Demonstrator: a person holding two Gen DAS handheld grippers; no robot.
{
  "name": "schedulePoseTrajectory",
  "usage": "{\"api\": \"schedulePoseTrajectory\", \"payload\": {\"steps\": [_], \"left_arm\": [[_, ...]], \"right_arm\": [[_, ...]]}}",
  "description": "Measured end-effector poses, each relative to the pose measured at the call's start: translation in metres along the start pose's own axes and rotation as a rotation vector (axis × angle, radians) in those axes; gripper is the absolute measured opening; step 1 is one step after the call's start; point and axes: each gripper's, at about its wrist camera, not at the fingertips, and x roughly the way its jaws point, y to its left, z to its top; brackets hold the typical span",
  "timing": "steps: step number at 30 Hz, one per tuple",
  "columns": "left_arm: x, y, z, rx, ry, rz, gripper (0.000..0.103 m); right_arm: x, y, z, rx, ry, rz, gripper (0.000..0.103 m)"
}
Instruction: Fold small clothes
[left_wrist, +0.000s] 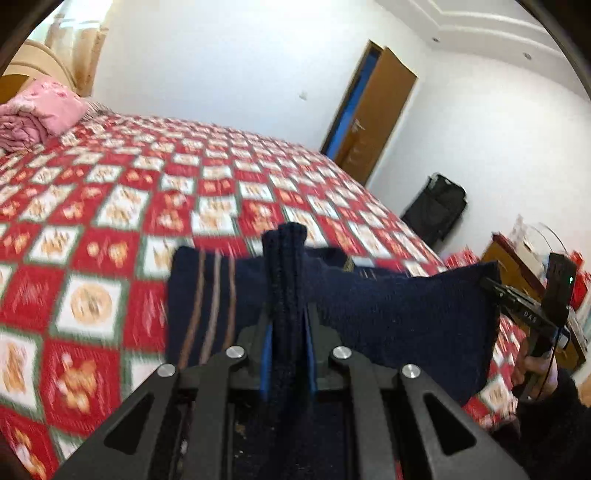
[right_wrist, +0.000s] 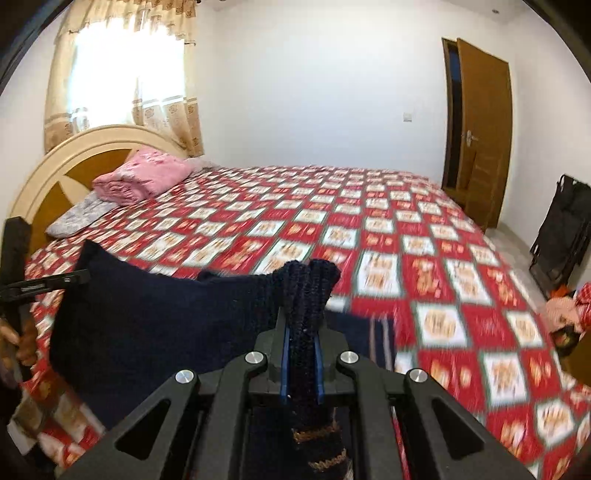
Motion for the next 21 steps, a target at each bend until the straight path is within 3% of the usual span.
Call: {"api": "schedulePoseTrajectory", "payload": {"steps": [3,5,9,11,13,17,19,21], "left_arm": [[0.018,0.012,0.019,-0.041,-0.02,0.029,0.015],[0.039,0.022,0.028,-0.058,-0.032,0.097,0.015],[0.08,0.046,0.032,-0.12,-0.009,0.2,0.011],[0.098,0.06,0.029,-0.155,0.023,0.246,0.011],[0.112,0.068,0.023,-0.167,0.064,0.289,0.011],[0.116,0.07,0.017,-0.173,0.11,0.263,0.011],[0.108,0.061,0.019,-0.149,0.112,0.26,0.012],[0.096,0.05,0.02,-0.129,0.105,0.245,0.014]], "right_arm": [[0.048,-0.007,0.011,0.019,0.004,-0.04,0.01],[0.073,-0.009,0.008,0.041,0.02,-0.051,0.01],[0.14,-0.009,-0.025,0.046,0.127,-0.125,0.011],[0.156,-0.011,-0.03,0.059,0.213,-0.138,0.011],[0.15,-0.013,-0.027,0.064,0.184,-0.133,0.013],[0.154,-0.024,-0.032,0.126,0.226,-0.096,0.015],[0.139,-0.033,-0.028,0.182,0.156,-0.08,0.015],[0.091,-0.044,-0.02,0.252,-0.028,-0.121,0.015]]}}
